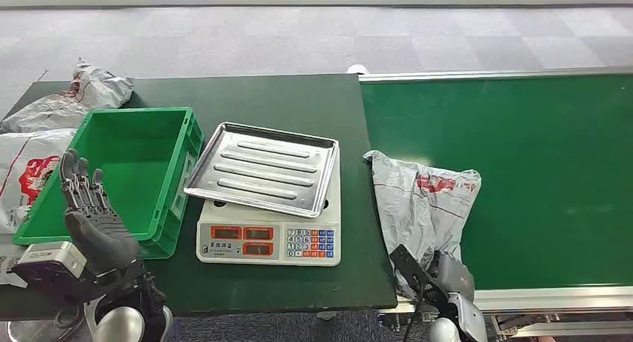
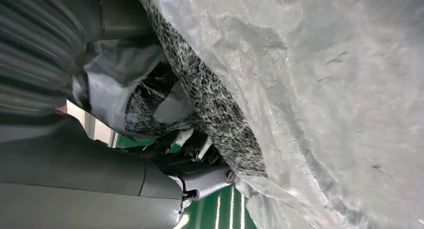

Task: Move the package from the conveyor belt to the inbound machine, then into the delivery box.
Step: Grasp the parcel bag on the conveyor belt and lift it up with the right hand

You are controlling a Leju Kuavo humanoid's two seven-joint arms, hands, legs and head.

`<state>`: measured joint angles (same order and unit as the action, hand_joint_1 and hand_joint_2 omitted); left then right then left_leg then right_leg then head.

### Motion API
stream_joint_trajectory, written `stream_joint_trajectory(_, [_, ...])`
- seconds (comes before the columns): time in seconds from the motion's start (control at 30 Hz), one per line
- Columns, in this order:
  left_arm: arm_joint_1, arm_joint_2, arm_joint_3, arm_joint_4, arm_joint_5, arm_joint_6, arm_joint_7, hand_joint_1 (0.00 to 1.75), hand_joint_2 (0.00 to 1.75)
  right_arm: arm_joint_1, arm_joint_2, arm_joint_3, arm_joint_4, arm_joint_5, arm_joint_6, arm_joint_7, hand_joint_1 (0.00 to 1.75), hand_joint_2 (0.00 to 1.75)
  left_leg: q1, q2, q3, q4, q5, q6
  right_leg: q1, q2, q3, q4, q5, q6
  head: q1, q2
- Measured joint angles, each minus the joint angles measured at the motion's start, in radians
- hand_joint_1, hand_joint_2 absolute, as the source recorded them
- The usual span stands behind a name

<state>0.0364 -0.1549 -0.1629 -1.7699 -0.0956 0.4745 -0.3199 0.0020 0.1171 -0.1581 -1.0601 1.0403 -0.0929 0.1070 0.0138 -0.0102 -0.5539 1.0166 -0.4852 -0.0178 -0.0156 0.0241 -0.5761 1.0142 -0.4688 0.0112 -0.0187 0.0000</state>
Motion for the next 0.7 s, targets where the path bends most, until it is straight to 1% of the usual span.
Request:
stream_joint_trajectory(0.5, [0.0, -0.01, 0.0, -0.002, -0.013, -0.01, 0.007, 0.0, 0.0, 0.022, 0.021, 0.0, -0.03, 0.013, 0.0, 0.0, 1.75, 1.75, 0.0, -0.001, -0.003, 0.0, 0.0, 0.0, 0.0, -0.002, -0.002, 0.0, -0.001, 0.0, 0.0, 0.0])
stream_joint_trajectory(0.6, [0.002, -0.01, 0.0, -0.003, -0.014, -0.01, 0.007, 0.0, 0.0, 0.034, 0.024, 0.0, -0.049, 0.034, -0.028, -0.004, 1.75, 1.75, 0.0, -0.002, -0.004, 0.0, 0.0, 0.0, 0.0, -0.003, -0.002, 0.0, -0.001, 0.0, 0.0, 0.0])
stream_joint_trajectory(0.7, [0.013, -0.011, 0.0, -0.012, -0.019, -0.01, 0.005, 0.0, 0.0, 0.071, 0.027, 0.005, -0.121, 0.105, -0.09, 0.012, 1.75, 1.75, 0.0, -0.004, -0.006, 0.0, 0.0, 0.0, -0.001, -0.004, -0.004, 0.0, -0.001, 0.0, 0.0, 0.0])
